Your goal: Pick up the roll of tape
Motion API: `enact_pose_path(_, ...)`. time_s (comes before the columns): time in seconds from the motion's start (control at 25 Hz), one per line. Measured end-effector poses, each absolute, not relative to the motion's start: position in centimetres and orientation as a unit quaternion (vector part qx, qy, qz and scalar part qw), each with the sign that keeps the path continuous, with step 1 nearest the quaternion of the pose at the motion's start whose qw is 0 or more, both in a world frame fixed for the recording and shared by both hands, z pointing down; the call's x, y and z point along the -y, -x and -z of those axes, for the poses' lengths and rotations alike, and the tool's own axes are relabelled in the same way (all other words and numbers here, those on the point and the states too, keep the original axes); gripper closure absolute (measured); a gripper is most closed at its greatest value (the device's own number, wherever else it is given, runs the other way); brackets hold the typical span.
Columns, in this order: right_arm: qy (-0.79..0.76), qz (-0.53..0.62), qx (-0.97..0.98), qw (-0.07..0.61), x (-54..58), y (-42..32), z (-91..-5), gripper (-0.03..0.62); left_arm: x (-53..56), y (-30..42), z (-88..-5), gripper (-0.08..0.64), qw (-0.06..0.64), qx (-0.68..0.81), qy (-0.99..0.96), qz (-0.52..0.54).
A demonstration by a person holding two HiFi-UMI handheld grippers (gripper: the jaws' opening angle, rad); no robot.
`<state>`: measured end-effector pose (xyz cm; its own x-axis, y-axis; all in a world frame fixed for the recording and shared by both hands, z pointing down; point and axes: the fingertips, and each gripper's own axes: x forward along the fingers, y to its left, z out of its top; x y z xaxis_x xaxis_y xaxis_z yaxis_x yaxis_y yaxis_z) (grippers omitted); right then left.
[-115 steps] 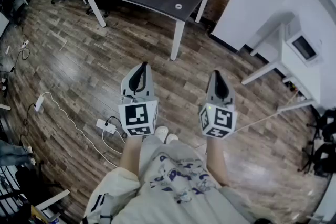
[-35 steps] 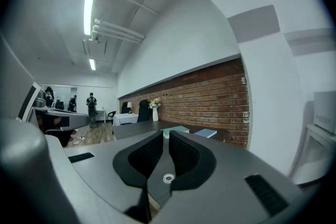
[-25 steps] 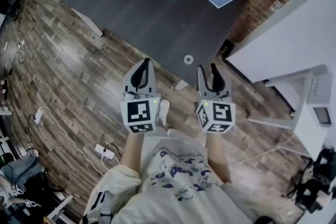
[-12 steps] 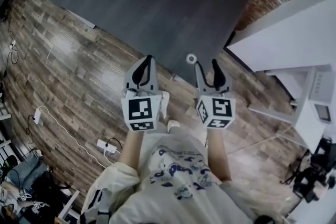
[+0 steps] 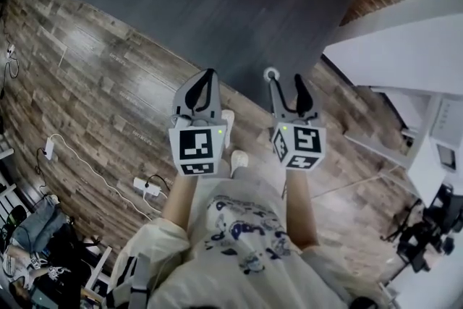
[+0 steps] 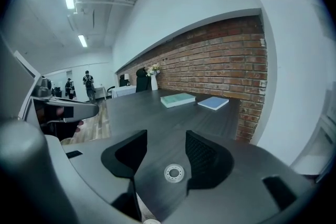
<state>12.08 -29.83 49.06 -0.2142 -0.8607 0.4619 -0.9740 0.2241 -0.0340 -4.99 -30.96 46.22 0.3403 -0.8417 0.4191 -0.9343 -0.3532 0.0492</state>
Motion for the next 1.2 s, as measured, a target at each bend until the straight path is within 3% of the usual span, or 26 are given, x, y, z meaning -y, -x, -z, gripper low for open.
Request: enact_pose_path(1.2,-0.583,-0.250,0.720,0.280,31.2,-12.8,-62.7,0.382,30.8,6.0,-55.9,0.558,0.213,0.531,-0.788,-0.229)
